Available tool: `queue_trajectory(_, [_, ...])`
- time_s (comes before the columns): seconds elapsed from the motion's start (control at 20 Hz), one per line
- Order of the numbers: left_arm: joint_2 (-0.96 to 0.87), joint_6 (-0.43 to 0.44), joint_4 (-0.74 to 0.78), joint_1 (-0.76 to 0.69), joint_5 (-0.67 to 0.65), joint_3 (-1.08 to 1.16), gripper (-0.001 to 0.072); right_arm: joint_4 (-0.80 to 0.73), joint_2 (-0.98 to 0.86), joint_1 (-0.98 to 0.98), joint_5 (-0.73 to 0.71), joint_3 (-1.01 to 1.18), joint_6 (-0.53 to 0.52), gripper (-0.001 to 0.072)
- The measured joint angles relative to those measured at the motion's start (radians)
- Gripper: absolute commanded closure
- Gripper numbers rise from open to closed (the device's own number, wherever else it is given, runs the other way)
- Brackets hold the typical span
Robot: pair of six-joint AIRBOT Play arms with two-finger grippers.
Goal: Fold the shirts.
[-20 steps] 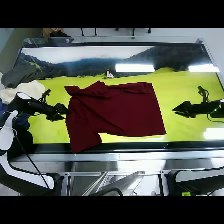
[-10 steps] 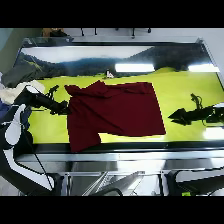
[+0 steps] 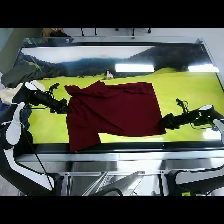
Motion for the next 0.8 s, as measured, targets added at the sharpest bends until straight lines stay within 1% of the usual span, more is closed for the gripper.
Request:
queue_trajectory(0.05, [0.0,0.0,0.0,0.0,-0.003,0.001,0.0689,-0.001,-0.001,0.006,0.0,-0.002,-0.002,0.0276])
queue_trajectory(0.1, [0.0,0.0,0.0,0.0,-0.004,0.001,0.0689,-0.004,-0.003,0.01,-0.005,-0.003,-0.002,0.0441])
queue_trajectory(0.15, [0.0,0.0,0.0,0.0,-0.008,0.001,0.069,-0.017,-0.005,0.014,-0.013,-0.005,-0.002,0.0587])
queue_trajectory(0.2, [0.0,-0.001,0.0,0.0,-0.014,0.001,0.069,-0.027,-0.005,0.016,-0.019,-0.006,-0.002,0.0691])
queue_trajectory(0.35, [0.02,-0.019,-0.005,-0.002,-0.036,0.001,0.0691,-0.034,-0.002,0.02,0.005,0.02,-0.002,0.0692])
queue_trajectory(0.4, [0.042,-0.027,-0.008,-0.004,-0.042,0.001,0.0691,-0.013,0.007,0.018,0.008,0.053,-0.002,0.0692])
queue_trajectory(0.5, [0.124,-0.037,-0.038,-0.008,-0.06,0.001,0.0691,0.102,0.047,0.019,0.056,0.151,-0.002,0.0691])
queue_trajectory(0.7, [0.41,-0.034,-0.19,-0.001,-0.063,0.023,0.069,0.335,0.196,0.017,0.076,0.44,-0.022,0.0691])
queue_trajectory(0.8, [0.579,-0.034,-0.277,0.023,-0.024,0.081,0.069,0.411,0.292,0.014,0.034,0.588,-0.025,0.0691])
